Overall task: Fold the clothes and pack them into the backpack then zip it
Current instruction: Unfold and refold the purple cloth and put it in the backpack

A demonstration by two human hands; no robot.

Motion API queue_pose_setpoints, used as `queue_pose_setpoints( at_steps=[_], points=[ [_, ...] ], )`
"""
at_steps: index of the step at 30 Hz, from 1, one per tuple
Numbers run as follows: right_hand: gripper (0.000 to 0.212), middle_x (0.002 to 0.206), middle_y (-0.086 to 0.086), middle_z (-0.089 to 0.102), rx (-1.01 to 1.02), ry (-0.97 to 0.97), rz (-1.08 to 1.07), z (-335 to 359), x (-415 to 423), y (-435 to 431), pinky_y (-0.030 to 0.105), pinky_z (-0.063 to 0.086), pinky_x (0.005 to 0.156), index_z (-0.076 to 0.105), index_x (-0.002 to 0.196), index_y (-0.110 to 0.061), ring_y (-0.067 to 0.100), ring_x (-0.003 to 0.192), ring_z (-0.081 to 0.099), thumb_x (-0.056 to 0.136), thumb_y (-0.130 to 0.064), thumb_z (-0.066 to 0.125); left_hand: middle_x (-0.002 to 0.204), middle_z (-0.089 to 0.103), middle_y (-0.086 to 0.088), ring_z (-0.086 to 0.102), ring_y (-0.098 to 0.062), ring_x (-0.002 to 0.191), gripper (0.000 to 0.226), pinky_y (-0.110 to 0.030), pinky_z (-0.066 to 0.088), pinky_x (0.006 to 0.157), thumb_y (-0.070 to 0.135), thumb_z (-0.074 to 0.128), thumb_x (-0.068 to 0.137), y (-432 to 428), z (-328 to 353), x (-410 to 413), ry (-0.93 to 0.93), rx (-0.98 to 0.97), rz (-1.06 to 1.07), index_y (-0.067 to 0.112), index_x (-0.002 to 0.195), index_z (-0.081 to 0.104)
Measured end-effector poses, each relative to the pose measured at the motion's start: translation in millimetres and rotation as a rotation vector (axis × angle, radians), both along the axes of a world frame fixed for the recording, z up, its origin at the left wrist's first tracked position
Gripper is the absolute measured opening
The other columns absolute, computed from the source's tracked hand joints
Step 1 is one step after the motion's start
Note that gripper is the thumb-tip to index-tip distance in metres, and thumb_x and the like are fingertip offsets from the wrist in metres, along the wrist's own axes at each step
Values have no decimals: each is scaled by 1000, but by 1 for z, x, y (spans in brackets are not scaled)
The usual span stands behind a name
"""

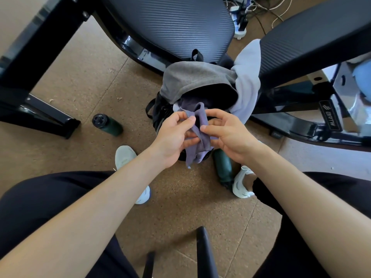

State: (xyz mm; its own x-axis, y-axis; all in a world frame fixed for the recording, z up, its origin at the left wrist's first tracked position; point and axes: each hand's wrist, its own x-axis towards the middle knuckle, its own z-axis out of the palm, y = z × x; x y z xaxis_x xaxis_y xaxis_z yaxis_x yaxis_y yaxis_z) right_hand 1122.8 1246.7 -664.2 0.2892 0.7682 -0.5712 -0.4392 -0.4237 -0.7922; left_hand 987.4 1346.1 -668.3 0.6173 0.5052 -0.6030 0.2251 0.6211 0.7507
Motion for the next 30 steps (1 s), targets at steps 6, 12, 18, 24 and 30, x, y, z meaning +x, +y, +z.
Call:
queue_pose_setpoints(
  at_steps=[6, 12, 18, 24, 30],
  points=[
    [38, 97, 16, 71, 29, -215, 160, 3, 0, -3, 39, 57, 84, 69, 116, -19, 22, 90, 69, 82, -14, 84, 97, 71, -10, 69, -20, 81, 15, -28, 59, 67, 14, 51, 107, 0, -2, 0, 28, -37, 69, 5, 117, 56],
    [46, 94, -2, 72, 105, -536, 250, 0, -2, -5, 33, 58, 82, 69, 115, -19, 17, 85, 70, 76, -2, 84, 98, 70, -16, 71, -18, 72, 18, -29, 60, 68, 9, 49, 106, 2, 0, 1, -32, -237, 156, 0, 120, 57],
    [25, 96, 0, 78, 111, -553, 249, 5, 13, -9, 24, 56, 87, 77, 103, -16, 7, 91, 72, 86, 2, 76, 81, 63, -6, 67, -18, 64, 12, -28, 58, 60, 22, 67, 95, 8, -2, -4, 277, -55, 31, 11, 95, 68],
    [27, 100, -8, 77, 161, -616, 425, 21, 25, -18, 19, 52, 87, 77, 101, -18, 2, 97, 70, 90, 5, 69, 92, 62, 1, 60, -11, 86, 26, -29, 50, 77, 23, 82, 80, 17, -19, -16, 383, 473, -22, 16, 97, 64],
    [28, 103, 3, 76, 240, -506, 481, 32, 33, -29, 36, 56, 96, 72, 103, -14, 22, 103, 72, 89, 10, 68, 116, 70, 0, 63, -4, 106, 42, -24, 50, 94, 11, 78, 79, 6, -29, -13, 96, 702, -465, 13, 120, 68]
  ],
)
